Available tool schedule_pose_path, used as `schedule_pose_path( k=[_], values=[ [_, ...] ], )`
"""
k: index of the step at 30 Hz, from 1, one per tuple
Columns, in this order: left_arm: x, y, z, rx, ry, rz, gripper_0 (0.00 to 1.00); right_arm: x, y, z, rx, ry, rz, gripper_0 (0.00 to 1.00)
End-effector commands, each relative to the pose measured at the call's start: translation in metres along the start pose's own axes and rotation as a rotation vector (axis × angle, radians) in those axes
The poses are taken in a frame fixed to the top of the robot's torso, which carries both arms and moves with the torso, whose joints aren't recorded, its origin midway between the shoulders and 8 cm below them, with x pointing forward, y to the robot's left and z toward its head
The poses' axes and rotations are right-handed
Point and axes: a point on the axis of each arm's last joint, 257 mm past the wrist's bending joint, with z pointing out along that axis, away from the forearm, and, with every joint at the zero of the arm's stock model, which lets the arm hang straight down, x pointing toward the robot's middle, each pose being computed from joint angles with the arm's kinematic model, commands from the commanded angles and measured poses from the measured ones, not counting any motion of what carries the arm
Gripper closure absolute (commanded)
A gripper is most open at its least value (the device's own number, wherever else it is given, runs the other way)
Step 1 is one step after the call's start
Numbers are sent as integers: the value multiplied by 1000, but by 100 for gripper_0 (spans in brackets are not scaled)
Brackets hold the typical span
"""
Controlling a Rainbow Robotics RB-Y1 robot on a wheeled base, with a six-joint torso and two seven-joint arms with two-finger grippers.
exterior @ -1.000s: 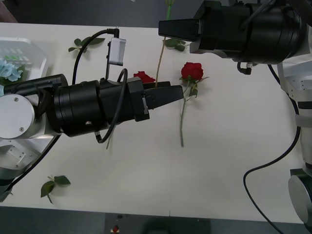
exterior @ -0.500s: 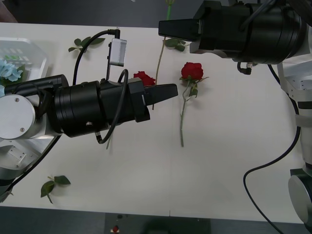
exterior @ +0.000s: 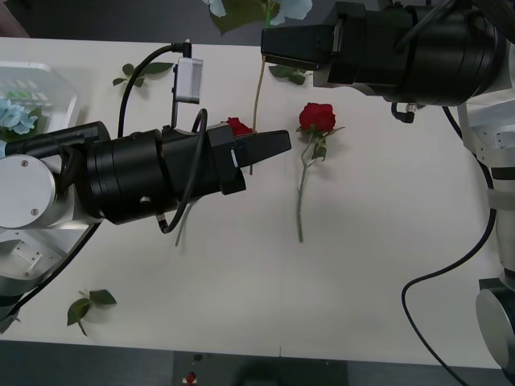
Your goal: Put the red flowers into the right box and the blue flowers into the left box
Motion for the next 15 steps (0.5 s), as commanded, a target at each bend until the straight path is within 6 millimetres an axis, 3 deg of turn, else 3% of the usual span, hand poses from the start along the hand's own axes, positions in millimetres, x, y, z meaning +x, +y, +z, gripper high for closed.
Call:
schedule_pose_path(
  k=[1,5,9,15],
  values=[
    [-29,-8,-15,-7,-17,49,100,-11,18,5,-38,-11,-65,0],
    [-41,2,-40,-53,-10,65,100,-11,18,5,-38,-11,-65,0],
    [-48,19,-80,-141,39,101,100,-11,18,5,-38,-11,-65,0],
    [-61,48,-166,-342,104,131,100,-11,18,5,-38,-11,-65,0]
  ],
)
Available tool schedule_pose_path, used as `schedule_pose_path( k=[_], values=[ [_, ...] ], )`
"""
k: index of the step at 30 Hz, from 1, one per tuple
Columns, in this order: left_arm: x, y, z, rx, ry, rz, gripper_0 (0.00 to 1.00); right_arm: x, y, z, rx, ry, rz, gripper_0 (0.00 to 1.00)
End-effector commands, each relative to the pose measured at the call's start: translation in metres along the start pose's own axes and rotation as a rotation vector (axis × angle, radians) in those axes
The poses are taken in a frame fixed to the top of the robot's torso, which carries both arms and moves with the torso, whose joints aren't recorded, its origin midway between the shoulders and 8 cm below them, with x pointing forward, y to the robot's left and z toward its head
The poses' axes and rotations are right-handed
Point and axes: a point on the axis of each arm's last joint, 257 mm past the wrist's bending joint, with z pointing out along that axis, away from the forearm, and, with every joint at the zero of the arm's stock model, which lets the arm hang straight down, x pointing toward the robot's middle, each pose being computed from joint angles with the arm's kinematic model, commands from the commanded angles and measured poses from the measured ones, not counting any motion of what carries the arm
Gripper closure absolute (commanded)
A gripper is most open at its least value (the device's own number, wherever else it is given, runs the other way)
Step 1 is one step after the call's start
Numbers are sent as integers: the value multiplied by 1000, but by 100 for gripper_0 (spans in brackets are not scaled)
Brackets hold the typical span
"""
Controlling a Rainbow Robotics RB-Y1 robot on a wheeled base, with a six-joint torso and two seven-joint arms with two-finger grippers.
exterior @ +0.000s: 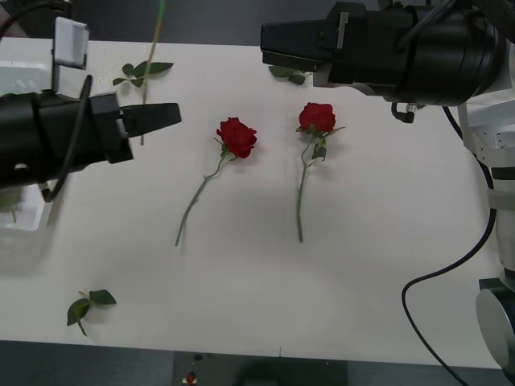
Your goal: Put the red flowers into the right box and the blue flowers into the left box
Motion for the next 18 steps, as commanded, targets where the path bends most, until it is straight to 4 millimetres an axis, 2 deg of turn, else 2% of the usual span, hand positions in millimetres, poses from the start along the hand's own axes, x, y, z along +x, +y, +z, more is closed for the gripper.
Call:
schedule_pose_path(
  k=[1,2,4,5,6,13,15,18],
  values=[
    [4,25,-54,-126,63,-21,100,-6,6,-2,-12,-17,-39,0],
    [5,30,-62,-143,70,-25,100,-4,3,-4,-6,-17,-33,0],
    [4,50,-95,-217,95,-33,100,-9,-3,-14,26,-23,-40,0],
    [3,62,-118,-264,110,-47,100,-8,-8,-19,49,-16,-40,0],
    [3,68,-128,-284,116,-52,100,-8,-12,-21,63,-16,-40,0],
    [5,137,-237,-541,158,-114,100,-1,-50,-44,226,18,30,0],
    [5,156,-263,-620,172,-119,100,1,-60,-49,271,23,68,0],
    [8,178,-290,-706,176,-139,100,3,-72,-53,322,27,109,0]
  ],
)
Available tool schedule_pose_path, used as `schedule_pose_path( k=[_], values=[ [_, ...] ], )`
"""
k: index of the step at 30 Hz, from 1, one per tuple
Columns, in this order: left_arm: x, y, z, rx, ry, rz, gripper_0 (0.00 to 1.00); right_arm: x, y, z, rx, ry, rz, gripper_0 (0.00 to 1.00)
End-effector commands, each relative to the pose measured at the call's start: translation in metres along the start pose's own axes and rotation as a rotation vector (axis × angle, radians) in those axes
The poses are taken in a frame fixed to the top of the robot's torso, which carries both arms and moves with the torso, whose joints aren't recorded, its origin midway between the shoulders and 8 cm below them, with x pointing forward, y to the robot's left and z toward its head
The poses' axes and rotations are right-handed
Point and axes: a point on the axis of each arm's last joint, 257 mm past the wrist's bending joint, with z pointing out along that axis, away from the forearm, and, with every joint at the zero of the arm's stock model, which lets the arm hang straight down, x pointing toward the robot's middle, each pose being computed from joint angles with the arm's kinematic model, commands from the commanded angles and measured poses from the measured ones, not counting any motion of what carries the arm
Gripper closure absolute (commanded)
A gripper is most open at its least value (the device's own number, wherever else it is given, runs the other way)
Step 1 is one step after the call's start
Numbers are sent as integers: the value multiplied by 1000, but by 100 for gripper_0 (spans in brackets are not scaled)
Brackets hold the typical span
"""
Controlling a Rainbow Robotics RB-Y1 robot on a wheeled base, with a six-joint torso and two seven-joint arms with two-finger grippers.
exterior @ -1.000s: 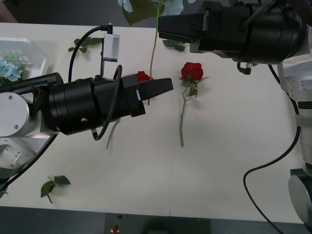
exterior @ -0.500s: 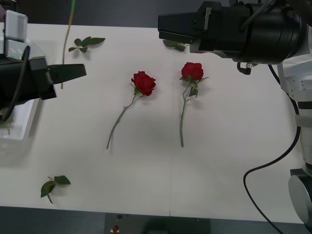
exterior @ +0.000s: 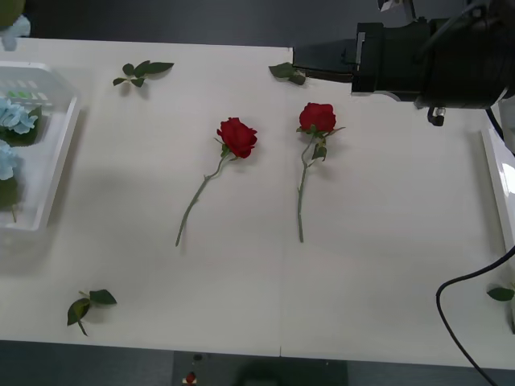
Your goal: Put the red flowers into the right box and the blue flowers into the left box
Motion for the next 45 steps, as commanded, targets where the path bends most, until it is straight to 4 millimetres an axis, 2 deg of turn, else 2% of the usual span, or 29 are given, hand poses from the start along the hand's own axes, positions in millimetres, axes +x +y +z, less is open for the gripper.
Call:
schedule_pose_path(
  k=[1,5,9,13,15,16,17,20,27,29,31,33,34,41,45],
  values=[
    [-7,42,-16,-129,30,-9,100,-4,-11,-5,68,0,81,0],
    [-3,86,-21,-249,60,-7,100,4,-33,-5,156,22,146,0],
    [3,116,-19,-337,102,16,100,16,-57,-6,256,50,204,0],
    [15,139,-11,-395,148,34,100,26,-82,-7,361,64,263,0],
    [19,146,-8,-408,154,34,100,31,-94,-8,416,68,287,0],
    [19,146,-8,-408,154,34,100,31,-94,-8,416,68,287,0],
    [23,151,-7,-421,161,39,100,37,-109,-10,485,71,309,0],
    [35,162,-8,-460,207,71,100,45,-131,-12,597,75,334,0],
    [46,176,-13,-514,259,117,99,65,-167,-15,800,95,351,0],
    [47,177,-14,-518,263,125,91,73,-180,-16,857,115,345,0],
    [47,178,-15,-521,266,131,78,81,-193,-16,902,143,330,0],
    [47,179,-15,-523,266,133,72,84,-201,-16,931,163,319,0],
    [47,179,-15,-524,270,138,66,90,-213,-19,976,189,304,0],
    [46,179,-15,-521,266,147,56,108,-242,-18,1079,240,284,0],
    [44,177,-13,-513,259,151,49,115,-250,-17,1101,250,282,0]
  ],
)
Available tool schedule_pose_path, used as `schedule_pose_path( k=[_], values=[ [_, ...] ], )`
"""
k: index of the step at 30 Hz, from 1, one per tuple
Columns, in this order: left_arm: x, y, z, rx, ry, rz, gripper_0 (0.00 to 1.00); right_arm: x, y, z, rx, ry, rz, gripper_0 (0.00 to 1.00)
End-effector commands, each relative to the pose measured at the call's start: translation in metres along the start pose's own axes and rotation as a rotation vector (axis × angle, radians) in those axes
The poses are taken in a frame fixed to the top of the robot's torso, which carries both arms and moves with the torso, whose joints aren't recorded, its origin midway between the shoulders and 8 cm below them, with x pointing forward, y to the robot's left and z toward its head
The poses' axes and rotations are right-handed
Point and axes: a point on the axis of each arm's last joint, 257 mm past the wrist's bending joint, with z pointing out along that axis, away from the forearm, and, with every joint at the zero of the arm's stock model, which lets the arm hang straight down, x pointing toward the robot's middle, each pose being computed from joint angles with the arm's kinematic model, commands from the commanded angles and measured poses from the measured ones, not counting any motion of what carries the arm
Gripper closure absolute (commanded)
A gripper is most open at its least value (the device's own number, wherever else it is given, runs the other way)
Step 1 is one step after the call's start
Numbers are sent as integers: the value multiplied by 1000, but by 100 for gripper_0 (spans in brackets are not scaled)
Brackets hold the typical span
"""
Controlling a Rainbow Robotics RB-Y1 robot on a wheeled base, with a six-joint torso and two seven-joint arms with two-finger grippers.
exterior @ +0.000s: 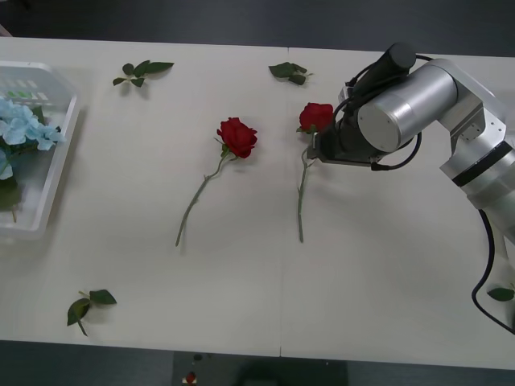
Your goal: Put the red flowers into the right box and the blue flowers into the left box
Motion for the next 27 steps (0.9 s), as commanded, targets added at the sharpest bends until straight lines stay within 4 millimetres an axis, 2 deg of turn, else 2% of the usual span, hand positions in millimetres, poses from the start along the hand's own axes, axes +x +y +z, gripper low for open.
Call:
schedule_pose_path(
  k=[1,3,5,7,14,17,27],
  values=[
    [-19,11,-16,-30,-30,59,44,-16,16,-2,-18,-39,22,0],
    [-23,6,-17,-11,-43,51,32,-16,19,2,-9,-44,14,0],
    [-33,-5,-22,39,-77,28,11,-14,20,9,5,-48,7,0],
    [-41,-17,-28,93,-103,2,0,-12,24,16,11,-54,-1,0],
    [-68,-77,-49,261,-158,19,0,-9,30,38,28,-73,-3,0],
    [-76,-92,-52,273,-172,51,0,-7,32,45,36,-80,-5,0],
    [-87,-154,-36,321,-204,149,0,0,34,61,54,-83,-12,0]
  ],
)
